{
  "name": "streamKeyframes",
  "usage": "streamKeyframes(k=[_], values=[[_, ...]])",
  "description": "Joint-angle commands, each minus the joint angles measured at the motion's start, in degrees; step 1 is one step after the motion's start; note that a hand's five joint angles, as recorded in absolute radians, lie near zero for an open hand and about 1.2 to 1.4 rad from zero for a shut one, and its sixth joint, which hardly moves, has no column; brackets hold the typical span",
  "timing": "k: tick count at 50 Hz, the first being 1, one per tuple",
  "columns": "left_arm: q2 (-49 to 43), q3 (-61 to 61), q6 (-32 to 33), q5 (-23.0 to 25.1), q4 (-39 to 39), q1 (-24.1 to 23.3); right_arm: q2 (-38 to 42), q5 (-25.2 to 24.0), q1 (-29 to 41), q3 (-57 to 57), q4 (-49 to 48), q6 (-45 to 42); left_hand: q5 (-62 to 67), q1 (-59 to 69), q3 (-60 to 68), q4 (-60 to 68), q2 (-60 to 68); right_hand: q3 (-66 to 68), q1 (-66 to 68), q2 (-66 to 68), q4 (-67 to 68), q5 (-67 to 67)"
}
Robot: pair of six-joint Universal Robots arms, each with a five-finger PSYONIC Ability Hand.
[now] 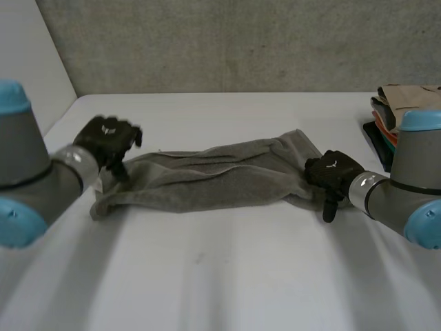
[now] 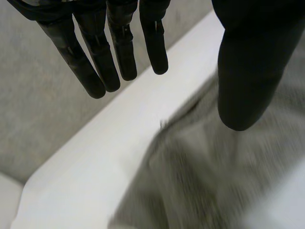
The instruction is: Fold the laundry.
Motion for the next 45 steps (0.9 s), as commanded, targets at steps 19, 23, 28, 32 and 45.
streamKeyframes(k=[19,23,28,32,45], values=[[-39.2,46.0,3.1,3.9,-19.5,-6.6,-9.4,-4.2,1.9,5.4,-2.6,-2.9,8.5,9.0,8.7,8.9,8.6,-8.5,-7.7,20.6,20.7,20.0],[-40.4,48.7,4.0,2.7,-18.0,-7.3,-8.2,-4.1,1.6,5.1,-2.5,-3.0,11.9,12.4,12.1,12.2,12.0,-8.5,-7.7,20.6,20.7,20.0],[-40.1,50.1,4.2,0.0,-17.9,-7.5,-7.9,-3.9,0.9,5.1,-2.6,-3.0,49.4,49.9,49.6,49.7,49.5,-9.2,-8.4,19.9,20.1,19.4],[-36.9,48.1,4.1,-3.6,-18.3,-8.1,-7.6,-3.3,0.1,4.3,-2.6,-2.7,49.4,49.9,49.6,49.7,49.5,-10.5,-9.7,18.6,18.7,18.0],[-10.1,21.4,8.9,-2.7,-11.7,-8.6,-0.1,-0.8,-1.7,-14.2,6.4,7.7,49.4,49.9,49.6,49.7,49.5,-18.6,-17.8,10.5,10.6,10.0]])
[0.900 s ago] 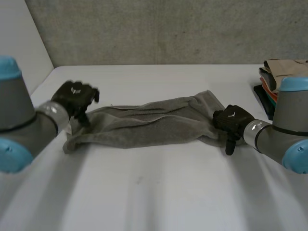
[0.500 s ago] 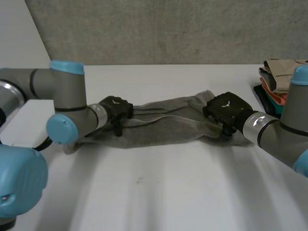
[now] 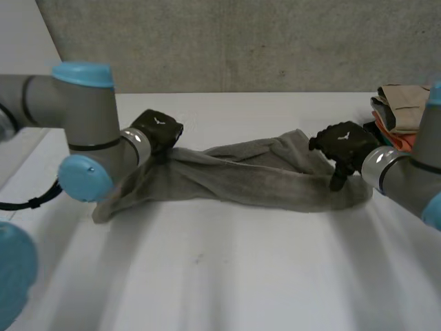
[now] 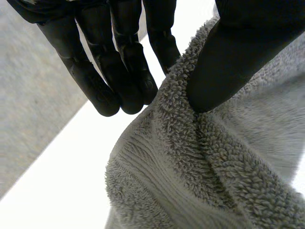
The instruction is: Fold the laundry.
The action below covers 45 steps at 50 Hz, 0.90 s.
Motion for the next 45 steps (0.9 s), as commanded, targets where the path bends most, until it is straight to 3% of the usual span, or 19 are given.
streamKeyframes(k=[1,10,18,19,20,22,30,35,42,45], values=[[15.1,-15.3,4.4,0.4,4.7,-0.2,6.1,-0.3,-0.1,-12.9,7.5,6.3,14.3,13.7,12.2,11.6,11.7,-0.9,-0.7,-0.9,0.5,1.6],[29.5,-33.3,7.9,0.8,11.1,0.0,18.2,-5.2,1.2,-29.8,24.2,8.1,14.3,13.7,12.2,11.6,11.7,-1.5,-1.2,-1.4,0.0,1.1],[33.2,-41.6,8.0,0.7,20.6,0.6,23.3,-1.7,3.6,-30.4,28.2,3.8,14.3,13.7,12.2,11.6,11.7,1.1,1.3,1.1,2.5,3.6],[33.0,-41.6,7.9,0.6,21.0,0.7,23.4,-1.2,3.8,-30.0,28.2,3.3,14.3,13.7,12.2,11.6,11.7,5.4,5.7,5.4,6.9,7.9],[32.4,-41.6,7.8,0.4,21.4,0.9,23.3,-0.5,4.4,-29.9,28.0,2.6,14.3,13.7,12.2,11.6,11.7,27.8,28.0,27.8,29.2,30.3],[31.5,-41.1,7.5,0.1,21.7,1.2,22.6,0.2,4.5,-29.9,27.4,2.4,14.3,13.7,12.2,11.6,11.7,54.8,55.0,54.8,56.2,57.3],[23.7,-29.0,8.5,-0.2,26.9,4.1,13.3,5.5,4.2,-31.4,3.7,8.9,14.3,13.7,12.2,11.6,11.7,56.1,56.4,56.1,57.6,58.6],[20.9,-13.9,6.9,0.7,34.5,7.1,5.5,9.5,3.9,-27.9,-21.2,9.5,14.3,13.7,12.2,11.6,11.7,56.1,56.4,56.1,57.6,58.6],[23.3,-7.7,-1.5,-0.1,40.2,9.2,-1.4,7.7,4.2,-18.9,-42.9,9.5,14.3,13.7,12.2,11.6,11.7,56.1,56.4,56.1,57.6,58.6],[24.8,-10.8,-4.4,-0.4,38.9,9.5,-2.0,5.4,4.3,-17.0,-43.2,9.5,14.3,13.7,12.2,11.6,11.7,56.1,56.4,56.1,57.6,58.6]])
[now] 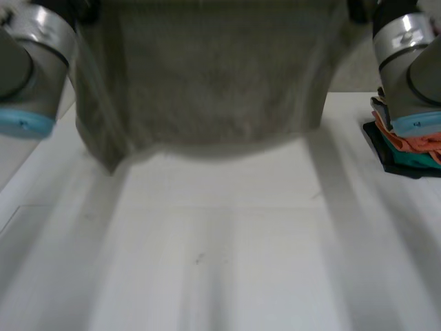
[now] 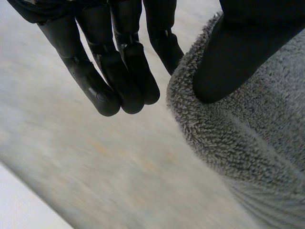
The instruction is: Fold the laundry.
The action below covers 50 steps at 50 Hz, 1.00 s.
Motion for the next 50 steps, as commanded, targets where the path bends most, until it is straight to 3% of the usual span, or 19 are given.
streamKeyframes(k=[1,11,19,23,24,28,32,41,45,50], values=[[4.2,-4.6,-8.9,-1.0,-0.6,1.1,-3.3,-5.5,0.2,7.2,-7.4,0.0,14.3,13.7,11.9,11.3,11.4,12.0,14.9,12.7,11.6,14.0],[5.6,-29.1,-6.6,3.2,-2.7,0.1,-3.0,-7.6,0.3,18.7,5.5,-1.1,14.3,13.7,11.9,11.3,11.4,12.0,14.9,12.7,11.6,14.0],[-2.3,-40.6,-1.9,0.7,-3.9,1.1,-0.2,-6.2,-0.5,31.0,11.6,-5.9,8.1,7.5,5.7,5.1,5.2,12.0,14.9,12.7,11.6,14.0],[-3.8,-41.0,-1.4,0.2,-6.5,1.7,1.3,-6.2,-0.8,33.9,11.8,-9.1,-7.2,-7.8,-9.6,-10.1,-10.1,12.0,14.9,12.7,11.6,14.0],[-3.5,-40.7,-1.6,0.5,-7.3,2.0,1.6,-6.1,-1.0,34.3,12.0,-10.2,-18.0,-18.6,-20.5,-21.0,-20.9,12.0,14.9,12.7,11.6,14.0],[-2.6,-39.3,-2.3,1.3,-9.4,3.1,1.3,-6.1,-0.9,34.9,12.1,-9.8,-36.4,-37.0,-38.9,-39.4,-39.3,12.0,14.9,12.7,11.6,14.0],[-1.5,-38.8,-3.8,2.2,-10.4,5.5,1.1,-6.1,-0.5,35.4,12.2,-8.8,-40.2,-40.8,-42.6,-43.1,-43.1,12.0,14.9,12.7,11.6,14.0],[1.8,-40.9,-8.9,8.4,-10.5,12.2,0.3,-6.2,-1.3,35.7,12.3,-8.2,-39.8,-40.4,-42.3,-42.8,-42.7,12.0,14.9,12.7,11.6,14.0],[1.1,-40.3,-8.0,12.3,-11.0,15.7,0.4,-6.3,-1.7,35.9,12.3,-8.5,-34.5,-35.1,-36.9,-37.5,-37.4,12.0,14.9,12.7,11.6,14.0],[1.0,-40.1,-4.5,13.6,-16.0,18.3,0.4,-6.1,-1.5,36.0,12.3,-8.6,-23.7,-24.3,-26.1,-26.7,-26.6,12.0,14.9,12.7,11.6,14.0]])
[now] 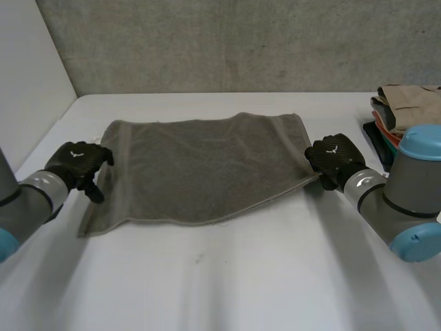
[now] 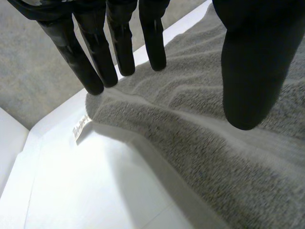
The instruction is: Fold the laundry.
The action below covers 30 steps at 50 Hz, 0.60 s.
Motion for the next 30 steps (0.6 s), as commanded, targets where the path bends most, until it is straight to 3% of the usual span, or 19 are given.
streamKeyframes(k=[1,5,16,30], values=[[-0.5,0.1,4.3,2.9,-6.0,3.9,0.2,0.1,0.0,0.1,0.0,-0.2,15.8,15.8,15.9,15.9,15.9,12.0,14.9,12.7,11.5,12.0],[-0.8,-1.8,7.3,3.0,-9.9,3.8,0.3,0.1,0.2,-0.1,0.0,-0.4,12.5,12.5,12.6,12.6,12.6,12.0,14.9,12.7,11.5,12.0],[-0.7,-5.0,5.9,1.7,-5.2,-1.1,1.1,0.1,0.5,-0.4,-0.1,-1.6,5.7,5.7,5.8,5.8,5.8,12.0,14.9,12.7,11.5,12.0],[-5.4,-1.6,4.3,-5.7,-1.8,-9.4,1.1,0.1,-0.1,-0.1,0.0,-1.6,11.6,11.6,11.7,11.7,11.7,12.0,14.9,12.7,11.5,12.0]])
